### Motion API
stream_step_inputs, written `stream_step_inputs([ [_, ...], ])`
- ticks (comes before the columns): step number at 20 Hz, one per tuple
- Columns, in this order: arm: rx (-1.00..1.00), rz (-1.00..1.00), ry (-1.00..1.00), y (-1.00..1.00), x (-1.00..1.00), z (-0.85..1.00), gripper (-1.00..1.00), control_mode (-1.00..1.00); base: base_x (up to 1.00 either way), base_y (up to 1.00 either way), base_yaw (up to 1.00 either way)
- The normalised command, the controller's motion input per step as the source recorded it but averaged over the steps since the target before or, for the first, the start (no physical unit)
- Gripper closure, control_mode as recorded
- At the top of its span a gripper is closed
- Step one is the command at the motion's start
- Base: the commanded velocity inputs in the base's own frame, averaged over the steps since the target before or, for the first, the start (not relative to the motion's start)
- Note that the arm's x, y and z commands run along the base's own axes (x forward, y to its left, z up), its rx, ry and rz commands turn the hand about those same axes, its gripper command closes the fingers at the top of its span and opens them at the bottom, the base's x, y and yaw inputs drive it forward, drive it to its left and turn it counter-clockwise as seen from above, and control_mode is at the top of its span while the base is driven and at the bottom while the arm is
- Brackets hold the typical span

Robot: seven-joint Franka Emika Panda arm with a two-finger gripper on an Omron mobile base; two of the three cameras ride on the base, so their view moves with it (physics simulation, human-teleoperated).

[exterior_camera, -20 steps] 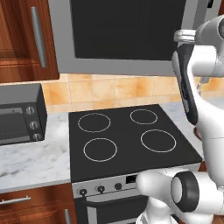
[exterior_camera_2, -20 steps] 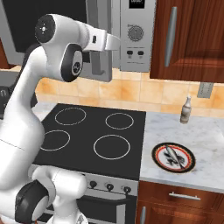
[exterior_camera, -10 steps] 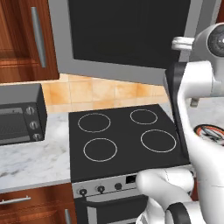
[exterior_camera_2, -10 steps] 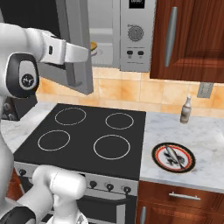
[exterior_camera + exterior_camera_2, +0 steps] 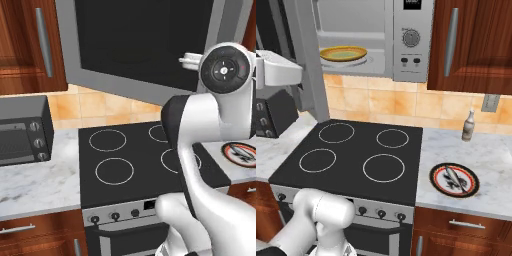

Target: Pick the fish from the counter and place it in the microwave. Then turn on the microwave.

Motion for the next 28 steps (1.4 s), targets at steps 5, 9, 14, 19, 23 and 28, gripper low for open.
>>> stream_step_inputs([
  [5,-0.07,-0.05,-0.01,0.42,-0.56,0.00,1.00,-1.00,0.00,0.00,0.00],
  [9,-0.07,-0.03,-0.02,0.20,-0.38,-0.13,1.00,-1.00,0.00,0.00,0.00],
  [14,-0.06,-0.03,0.00,0.11,-0.20,-0.26,-1.00,-1.00,0.00,0.00,0.00],
  [19,0.00,-0.01,0.00,0.00,-0.17,-0.17,-1.00,-1.00,0.00,0.00,0.00],
  [23,0.00,0.00,0.00,0.02,-0.01,-0.19,-1.00,-1.00,0.00,0.00,0.00],
  [28,0.00,0.00,-0.01,0.16,-0.11,-0.04,-1.00,-1.00,0.00,0.00,0.00],
])
